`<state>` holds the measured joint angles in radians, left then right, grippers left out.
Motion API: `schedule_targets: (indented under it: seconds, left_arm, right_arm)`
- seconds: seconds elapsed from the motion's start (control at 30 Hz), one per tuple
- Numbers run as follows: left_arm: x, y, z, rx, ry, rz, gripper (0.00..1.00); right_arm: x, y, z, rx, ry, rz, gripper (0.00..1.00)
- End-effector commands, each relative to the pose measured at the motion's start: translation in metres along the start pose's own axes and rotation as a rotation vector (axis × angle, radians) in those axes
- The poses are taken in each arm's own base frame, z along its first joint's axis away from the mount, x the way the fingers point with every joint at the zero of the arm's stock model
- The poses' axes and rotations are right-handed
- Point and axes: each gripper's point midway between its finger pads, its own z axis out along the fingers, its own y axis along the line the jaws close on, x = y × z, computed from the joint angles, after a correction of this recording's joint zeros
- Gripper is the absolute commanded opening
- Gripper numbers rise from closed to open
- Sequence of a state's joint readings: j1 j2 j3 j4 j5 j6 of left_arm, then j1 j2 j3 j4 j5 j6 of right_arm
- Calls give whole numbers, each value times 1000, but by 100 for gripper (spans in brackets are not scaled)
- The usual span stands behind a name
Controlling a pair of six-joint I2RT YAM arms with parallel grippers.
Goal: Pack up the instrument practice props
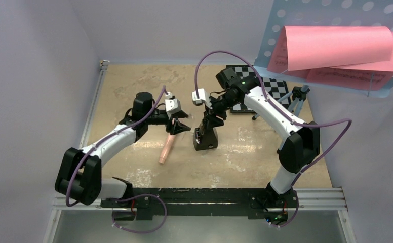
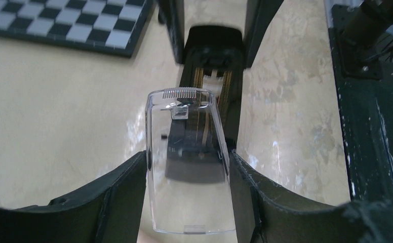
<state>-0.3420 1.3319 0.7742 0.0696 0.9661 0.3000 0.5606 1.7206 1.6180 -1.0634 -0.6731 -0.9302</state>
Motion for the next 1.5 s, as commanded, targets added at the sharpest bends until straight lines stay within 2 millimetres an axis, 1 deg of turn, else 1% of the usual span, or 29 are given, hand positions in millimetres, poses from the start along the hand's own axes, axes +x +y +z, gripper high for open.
schedule_targets:
  seconds: [0.0, 0.07, 0.2, 0.4, 0.53, 0.63, 0.8, 1.07, 1.13, 1.17, 1.27, 1.33, 1.4, 1.47]
  left_arm:
    - [-66, -10, 20, 81, -251, 256, 0]
    - [-76, -13, 27, 116, -295, 286, 0]
    - [-79, -21, 34, 151, -354, 334, 0]
    - [-69, -24, 36, 149, -389, 330, 0]
    - [-61, -30, 42, 167, -385, 296, 0]
    - [-59, -31, 44, 158, -389, 254, 0]
    - [-48, -45, 51, 157, -383, 228, 0]
    - [-35, -46, 61, 111, -385, 209, 0]
    - [-33, -44, 60, 90, -389, 210, 0]
    - [-36, -44, 57, 69, -406, 214, 0]
    - [-55, -54, 43, 52, -465, 245, 0]
    - [-62, -59, 38, 38, -479, 257, 0]
    - [-62, -61, 37, 14, -489, 271, 0]
    - [-52, -63, 42, -2, -478, 262, 0]
  right_arm:
    - [28, 40, -1, -126, 88, 113, 0]
    - [29, 42, -1, -138, 89, 126, 0]
    - [24, 43, 0, -148, 75, 154, 0]
    - [16, 42, -1, -153, 55, 187, 0]
    - [12, 43, -2, -157, 47, 225, 0]
    - [8, 44, -2, -162, 30, 243, 0]
    - [9, 41, 2, -170, 26, 248, 0]
    - [13, 47, 0, -177, 33, 247, 0]
    - [14, 49, 0, -177, 37, 248, 0]
    - [15, 50, 0, -178, 37, 251, 0]
    - [16, 50, 1, -174, 39, 257, 0]
    - [17, 50, 2, -174, 39, 261, 0]
    - [18, 49, 2, -169, 41, 264, 0]
    - [17, 48, 2, -167, 43, 267, 0]
